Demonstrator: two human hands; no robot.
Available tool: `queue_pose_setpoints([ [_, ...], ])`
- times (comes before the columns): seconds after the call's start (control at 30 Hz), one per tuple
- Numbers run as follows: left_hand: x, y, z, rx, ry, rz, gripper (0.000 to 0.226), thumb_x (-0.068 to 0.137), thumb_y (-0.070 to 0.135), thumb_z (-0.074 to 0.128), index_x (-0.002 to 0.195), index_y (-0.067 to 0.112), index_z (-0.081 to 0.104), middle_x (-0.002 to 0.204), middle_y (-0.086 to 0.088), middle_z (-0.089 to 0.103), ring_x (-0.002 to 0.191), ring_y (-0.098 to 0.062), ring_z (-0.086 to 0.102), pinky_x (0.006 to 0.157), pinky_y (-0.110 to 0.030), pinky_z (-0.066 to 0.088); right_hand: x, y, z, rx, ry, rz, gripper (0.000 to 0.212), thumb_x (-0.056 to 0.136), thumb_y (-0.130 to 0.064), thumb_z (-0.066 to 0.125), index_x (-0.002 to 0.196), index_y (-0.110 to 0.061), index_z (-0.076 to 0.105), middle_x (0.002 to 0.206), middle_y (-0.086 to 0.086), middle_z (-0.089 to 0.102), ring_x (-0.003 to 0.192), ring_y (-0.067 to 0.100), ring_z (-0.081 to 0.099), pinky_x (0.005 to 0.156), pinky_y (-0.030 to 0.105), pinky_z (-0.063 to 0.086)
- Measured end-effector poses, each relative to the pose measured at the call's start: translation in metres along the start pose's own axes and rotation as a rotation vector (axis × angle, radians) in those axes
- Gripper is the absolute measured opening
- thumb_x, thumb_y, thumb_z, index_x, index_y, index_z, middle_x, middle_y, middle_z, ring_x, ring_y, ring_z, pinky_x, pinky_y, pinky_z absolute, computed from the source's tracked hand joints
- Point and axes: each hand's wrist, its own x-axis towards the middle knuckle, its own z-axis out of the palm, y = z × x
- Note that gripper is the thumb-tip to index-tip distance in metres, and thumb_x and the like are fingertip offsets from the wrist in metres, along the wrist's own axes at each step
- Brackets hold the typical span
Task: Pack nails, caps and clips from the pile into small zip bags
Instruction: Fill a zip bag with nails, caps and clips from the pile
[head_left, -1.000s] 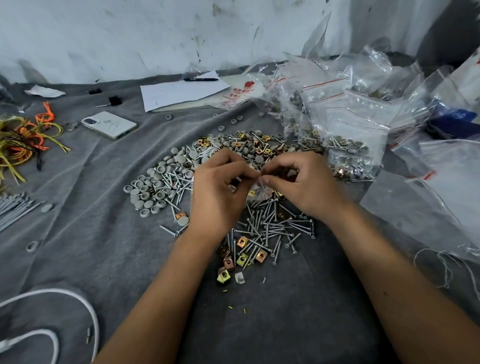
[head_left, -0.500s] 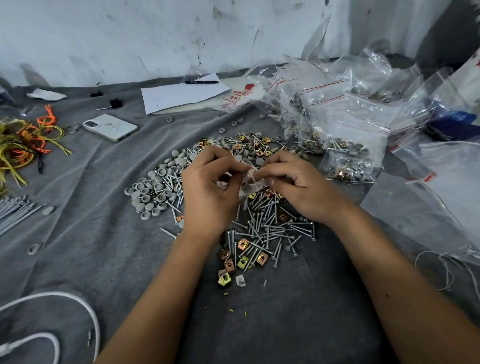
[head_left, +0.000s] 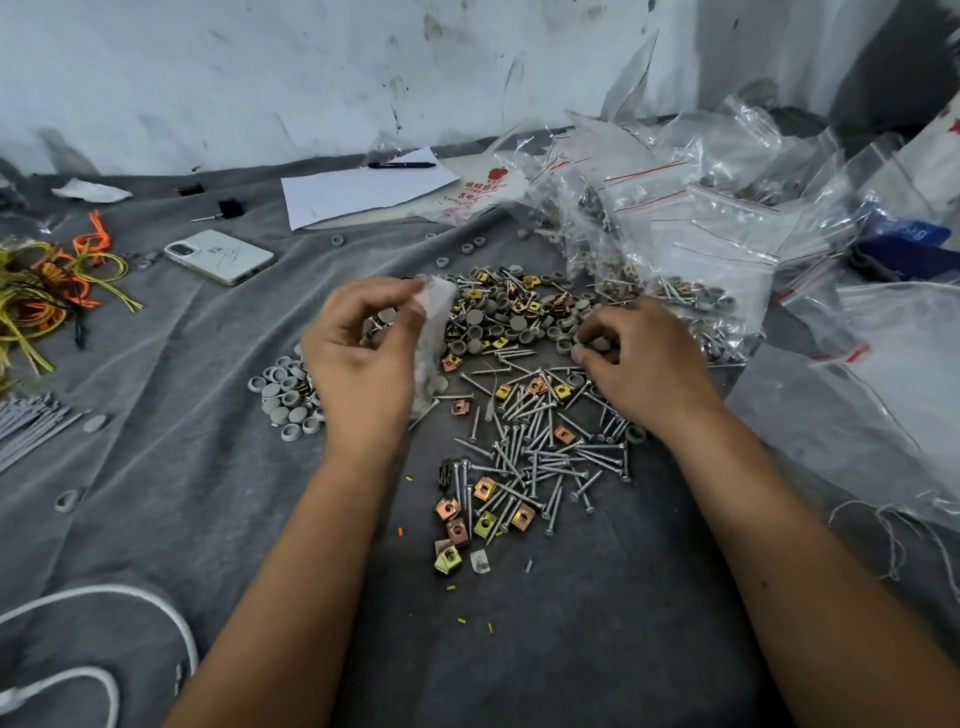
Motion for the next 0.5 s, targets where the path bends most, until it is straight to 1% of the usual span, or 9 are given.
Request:
queue_pose_setpoints([
  [0.03, 0.003, 0.001, -0.001, -0.134, 0.048, -0.116, 0.026, 0.089, -0.012, 0.069, 0.089, 0.014, 0.073, 0.097, -0.012, 0.073, 0.097, -0.022, 0.068, 0.090, -0.033, 0.058, 0.000, 0.000, 0.000, 0.006, -0.006, -0.008, 0.019, 0.091, -0.035, 0.076, 0.105, -0.023, 0.071, 0.106, 0.003, 0.059, 0.094, 0.021, 0.061, 0.084, 0.038, 0.055],
  [0.07, 0.006, 0.002, -0.003, -0.269, 0.086, -0.233, 0.023, 0.091, -0.010, 0.068, 0.088, 0.013, 0.072, 0.095, -0.009, 0.074, 0.094, -0.021, 0.069, 0.087, -0.033, 0.059, 0.000, -0.001, 0.000, 0.017, -0.008, -0.015, 0.017, 0.090, -0.033, 0.076, 0.102, -0.022, 0.072, 0.105, 0.003, 0.059, 0.093, 0.020, 0.061, 0.084, 0.037, 0.054],
  [0.17, 0.014, 0.007, -0.019, -0.680, 0.048, -0.534, 0.002, 0.099, 0.014, 0.062, 0.097, 0.015, 0.064, 0.094, -0.003, 0.073, 0.086, -0.017, 0.070, 0.080, -0.030, 0.059, 0.000, -0.002, 0.001, 0.046, -0.035, -0.025, 0.011, 0.090, -0.026, 0.077, 0.096, -0.021, 0.069, 0.105, 0.001, 0.059, 0.096, 0.020, 0.057, 0.082, 0.032, 0.046],
  [0.23, 0.019, 0.008, -0.030, -0.967, 0.040, -0.686, 0.016, 0.100, 0.026, 0.059, 0.103, 0.013, 0.067, 0.099, -0.007, 0.074, 0.091, -0.020, 0.071, 0.080, -0.032, 0.061, -0.001, -0.004, 0.003, 0.057, -0.063, -0.045, 0.009, 0.092, -0.023, 0.075, 0.095, -0.021, 0.067, 0.106, 0.001, 0.059, 0.099, 0.021, 0.057, 0.084, 0.034, 0.047],
  [0.3, 0.023, 0.010, -0.037, -1.179, 0.023, -0.749, 0.037, 0.107, 0.029, 0.053, 0.093, 0.004, 0.077, 0.105, -0.012, 0.072, 0.098, -0.026, 0.070, 0.084, -0.035, 0.063, -0.002, -0.006, 0.004, 0.067, -0.069, -0.068, 0.009, 0.093, -0.021, 0.073, 0.096, -0.020, 0.065, 0.105, 0.001, 0.061, 0.099, 0.021, 0.058, 0.087, 0.039, 0.052],
  [0.33, 0.024, 0.011, -0.039, -1.254, 0.029, -0.754, 0.047, 0.110, 0.028, 0.049, 0.086, 0.000, 0.078, 0.105, -0.015, 0.072, 0.098, -0.029, 0.071, 0.088, -0.037, 0.062, -0.002, -0.007, 0.004, 0.073, -0.061, -0.075, 0.008, 0.094, -0.021, 0.072, 0.097, -0.020, 0.064, 0.104, 0.001, 0.062, 0.098, 0.021, 0.059, 0.087, 0.042, 0.053],
  [0.37, 0.026, 0.013, -0.040, -1.327, 0.043, -0.755, 0.050, 0.112, 0.025, 0.047, 0.084, -0.003, 0.078, 0.105, -0.017, 0.071, 0.097, -0.033, 0.072, 0.095, -0.041, 0.060, -0.002, -0.007, 0.004, 0.080, -0.049, -0.081, 0.008, 0.095, -0.021, 0.071, 0.097, -0.019, 0.063, 0.103, 0.001, 0.063, 0.096, 0.020, 0.059, 0.087, 0.043, 0.053],
  [0.43, 0.028, 0.014, -0.041, -1.372, 0.103, -0.781, 0.043, 0.113, 0.017, 0.045, 0.093, -0.007, 0.075, 0.108, -0.021, 0.071, 0.098, -0.038, 0.073, 0.105, -0.045, 0.055, -0.002, -0.007, 0.004, 0.094, -0.027, -0.084, 0.007, 0.096, -0.019, 0.070, 0.097, -0.019, 0.063, 0.101, 0.001, 0.065, 0.092, 0.019, 0.060, 0.085, 0.044, 0.054],
  [0.5, 0.030, 0.013, -0.042, -1.368, 0.129, -0.814, 0.034, 0.113, 0.013, 0.044, 0.109, -0.007, 0.071, 0.116, -0.022, 0.070, 0.112, -0.037, 0.070, 0.114, -0.042, 0.046, -0.001, -0.007, 0.005, 0.108, -0.012, -0.083, 0.007, 0.096, -0.018, 0.069, 0.096, -0.019, 0.062, 0.098, 0.000, 0.065, 0.089, 0.018, 0.061, 0.083, 0.043, 0.055],
])
